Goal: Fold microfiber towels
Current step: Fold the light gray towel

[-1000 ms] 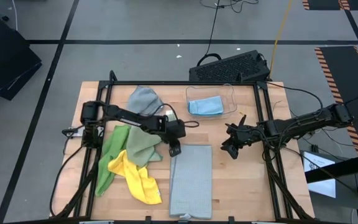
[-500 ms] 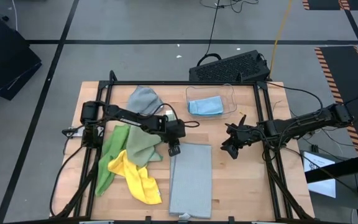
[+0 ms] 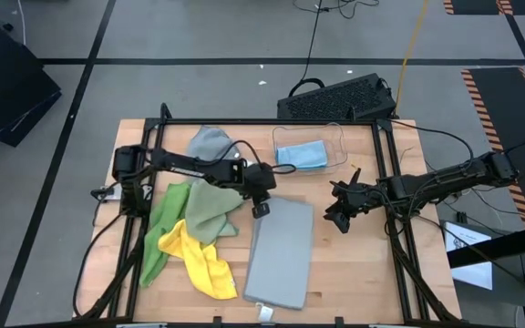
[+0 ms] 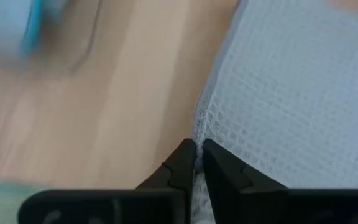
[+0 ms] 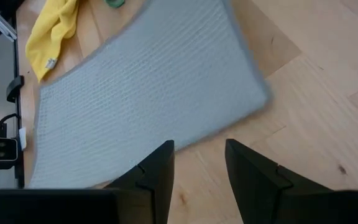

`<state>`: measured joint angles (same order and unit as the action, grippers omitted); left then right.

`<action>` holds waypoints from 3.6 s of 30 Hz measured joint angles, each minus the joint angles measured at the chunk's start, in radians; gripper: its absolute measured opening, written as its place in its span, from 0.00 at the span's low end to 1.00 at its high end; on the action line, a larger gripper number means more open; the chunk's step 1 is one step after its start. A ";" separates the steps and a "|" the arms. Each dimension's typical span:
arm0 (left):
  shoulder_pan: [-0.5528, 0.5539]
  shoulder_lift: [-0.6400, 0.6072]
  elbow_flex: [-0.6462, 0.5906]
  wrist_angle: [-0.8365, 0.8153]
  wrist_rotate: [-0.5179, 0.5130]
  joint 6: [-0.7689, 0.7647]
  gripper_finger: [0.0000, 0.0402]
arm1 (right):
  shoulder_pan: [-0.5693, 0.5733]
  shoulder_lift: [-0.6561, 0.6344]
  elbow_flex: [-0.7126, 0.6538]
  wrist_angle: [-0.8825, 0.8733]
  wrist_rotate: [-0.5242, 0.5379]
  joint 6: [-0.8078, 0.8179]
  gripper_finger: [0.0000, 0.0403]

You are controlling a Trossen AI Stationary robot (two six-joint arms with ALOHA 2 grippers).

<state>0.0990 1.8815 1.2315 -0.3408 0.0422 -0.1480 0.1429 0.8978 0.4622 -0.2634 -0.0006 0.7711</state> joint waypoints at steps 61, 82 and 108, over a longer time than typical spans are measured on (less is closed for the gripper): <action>0.080 -0.041 -0.029 -0.212 0.018 -0.007 0.31 | 0.000 0.000 -0.001 -0.004 -0.001 0.009 0.33; -0.326 -0.036 -0.081 -0.018 -0.223 -0.623 0.28 | -0.098 0.202 -0.001 0.286 0.082 0.506 0.61; -0.211 -0.134 -0.076 -0.061 -0.066 -0.672 0.27 | -0.205 0.464 0.057 0.309 0.077 0.549 0.57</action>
<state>-0.1124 1.7471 1.1553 -0.4014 -0.0241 -0.8200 -0.0622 1.3619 0.5193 0.0460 0.0768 1.3201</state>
